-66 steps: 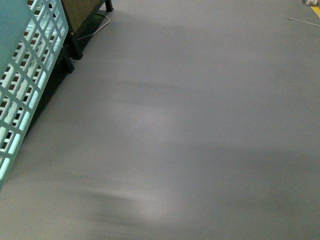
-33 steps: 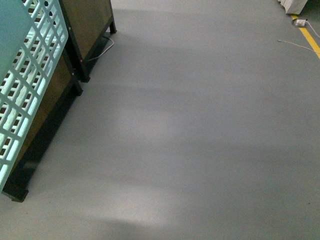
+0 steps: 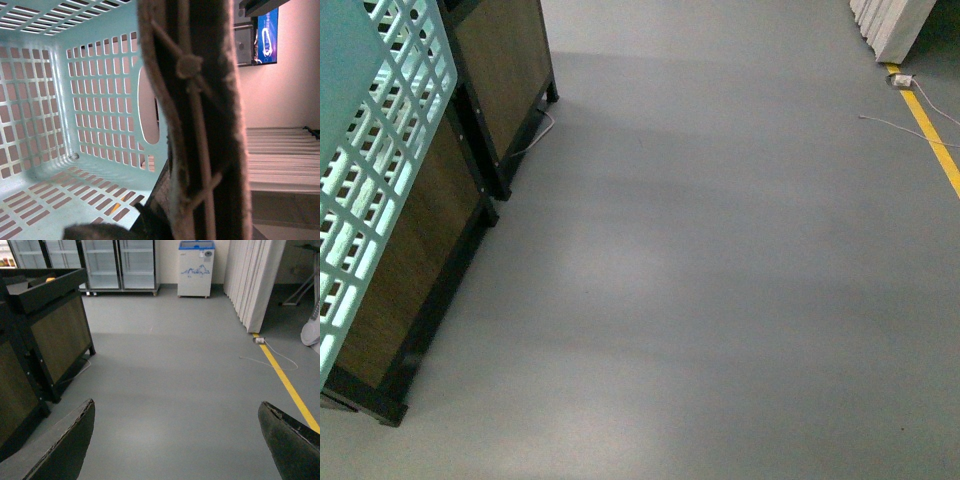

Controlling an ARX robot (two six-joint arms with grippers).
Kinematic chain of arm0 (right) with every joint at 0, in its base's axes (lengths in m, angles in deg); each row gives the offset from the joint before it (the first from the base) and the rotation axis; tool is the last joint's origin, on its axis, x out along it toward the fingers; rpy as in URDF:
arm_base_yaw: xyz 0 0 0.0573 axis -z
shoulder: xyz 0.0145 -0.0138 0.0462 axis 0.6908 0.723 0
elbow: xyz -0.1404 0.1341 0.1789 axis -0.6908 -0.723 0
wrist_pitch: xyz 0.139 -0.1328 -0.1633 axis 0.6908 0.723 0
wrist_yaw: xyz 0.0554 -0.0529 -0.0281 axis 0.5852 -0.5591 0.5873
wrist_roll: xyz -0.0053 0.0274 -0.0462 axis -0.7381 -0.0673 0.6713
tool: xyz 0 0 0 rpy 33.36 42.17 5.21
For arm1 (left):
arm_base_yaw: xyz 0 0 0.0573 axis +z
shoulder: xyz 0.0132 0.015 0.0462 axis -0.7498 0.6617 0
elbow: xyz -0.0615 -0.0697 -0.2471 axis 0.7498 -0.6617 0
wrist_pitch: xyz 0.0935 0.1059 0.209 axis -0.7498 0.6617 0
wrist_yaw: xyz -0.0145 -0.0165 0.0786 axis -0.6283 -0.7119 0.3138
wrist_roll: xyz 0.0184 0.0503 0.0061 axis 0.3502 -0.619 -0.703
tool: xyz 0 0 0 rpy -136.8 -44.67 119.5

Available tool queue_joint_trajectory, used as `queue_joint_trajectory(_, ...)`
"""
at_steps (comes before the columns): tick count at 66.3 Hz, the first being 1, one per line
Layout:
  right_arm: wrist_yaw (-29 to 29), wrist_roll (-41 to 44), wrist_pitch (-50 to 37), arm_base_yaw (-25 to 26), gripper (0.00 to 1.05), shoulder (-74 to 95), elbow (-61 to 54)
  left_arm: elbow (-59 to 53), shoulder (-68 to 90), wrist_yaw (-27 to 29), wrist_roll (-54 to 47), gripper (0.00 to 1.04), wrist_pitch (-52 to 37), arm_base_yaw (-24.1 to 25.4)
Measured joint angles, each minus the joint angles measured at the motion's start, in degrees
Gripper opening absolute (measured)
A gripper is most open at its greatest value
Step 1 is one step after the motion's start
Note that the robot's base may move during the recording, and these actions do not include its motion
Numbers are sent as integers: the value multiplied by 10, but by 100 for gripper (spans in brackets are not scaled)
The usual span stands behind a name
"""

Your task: Pick lemon and mango into basket

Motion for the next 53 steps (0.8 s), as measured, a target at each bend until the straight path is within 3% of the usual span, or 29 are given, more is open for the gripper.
queue_joint_trajectory(53, -2, 0, 0, 0, 96, 0, 0, 1, 0, -12, 5, 5, 0, -3)
